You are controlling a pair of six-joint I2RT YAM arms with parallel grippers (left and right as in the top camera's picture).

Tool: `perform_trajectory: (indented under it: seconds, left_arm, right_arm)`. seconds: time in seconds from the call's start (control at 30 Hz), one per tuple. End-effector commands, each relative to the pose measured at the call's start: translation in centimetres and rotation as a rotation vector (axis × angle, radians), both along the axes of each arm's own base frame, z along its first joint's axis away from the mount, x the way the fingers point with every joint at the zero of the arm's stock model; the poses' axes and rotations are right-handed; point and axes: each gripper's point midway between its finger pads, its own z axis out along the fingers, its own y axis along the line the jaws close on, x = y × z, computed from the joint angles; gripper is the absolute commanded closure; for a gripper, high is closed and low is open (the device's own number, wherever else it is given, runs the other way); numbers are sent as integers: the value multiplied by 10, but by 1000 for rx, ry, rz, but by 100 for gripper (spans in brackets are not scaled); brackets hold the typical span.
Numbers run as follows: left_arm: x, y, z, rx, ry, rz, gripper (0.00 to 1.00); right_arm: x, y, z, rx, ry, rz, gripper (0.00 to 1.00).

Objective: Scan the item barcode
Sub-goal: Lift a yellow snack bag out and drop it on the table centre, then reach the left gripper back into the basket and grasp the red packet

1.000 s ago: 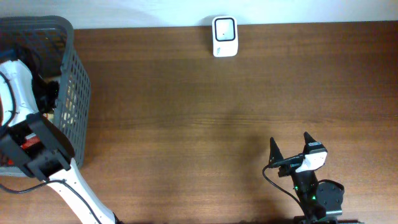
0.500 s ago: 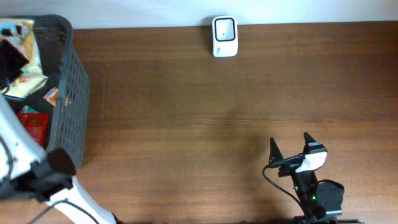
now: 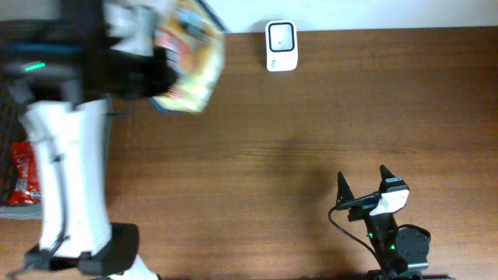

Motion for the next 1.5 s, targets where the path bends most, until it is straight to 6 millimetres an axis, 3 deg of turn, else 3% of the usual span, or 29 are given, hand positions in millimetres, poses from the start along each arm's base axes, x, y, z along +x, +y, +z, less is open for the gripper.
perform_trajectory:
  seconds: [0.0,0.03,0.13,0.23,0.33,0.43,0.47,0.5,0.57,0.67,0.7,0.83,0.93,1.07,1.3,1.37,1.47]
  left_arm:
    - [-9,-62,-73,105,118,-186,100]
    - [-15,-92,-115,122,157,-261,100]
    - [-28,-129,-187,154,175,-356,100]
    - [-34,-136,-246,251,136,-372,100]
    - [-37,-126,-267,323,134,-358,88]
    - [-37,-125,-268,328,134,-357,61]
    - [-37,-125,-268,328,134,-357,32]
    - [-35,-125,-266,327,130,-354,13]
    - [-25,-120,-251,320,115,-330,2]
    - [-5,-100,-196,304,91,-260,1]
    - [2,-88,-169,300,77,-225,1]
    - [9,-46,-81,272,16,-117,1]
    - [3,0,-45,324,-23,-6,1]
    - [-15,68,-35,459,13,157,1]
    - [-17,184,-23,329,48,541,1]
    - [-16,236,-14,248,4,687,1]
    - [-25,282,-8,231,-26,820,1]
  right_arm:
    - [0,2,-3,-6,3,10,2]
    - [0,2,-3,-7,3,10,2]
    - [0,2,-3,-7,3,10,2]
    - [0,2,-3,-6,3,10,1]
    - [0,2,-3,-7,3,10,2]
    - [0,2,-3,-6,3,10,2]
    - [0,2,-3,-7,3,10,2]
    - [0,2,-3,-6,3,10,2]
    - [0,2,-3,-7,3,10,2]
    - [0,2,-3,-6,3,10,2]
    - [0,2,-3,-6,3,10,2]
    - [0,2,-3,-6,3,10,2]
    - [0,2,-3,-7,3,10,2]
    - [0,2,-3,-7,3,10,2]
    - [0,2,-3,-6,3,10,2]
    - [0,2,-3,-6,3,10,2]
    - [0,2,-3,-6,3,10,2]
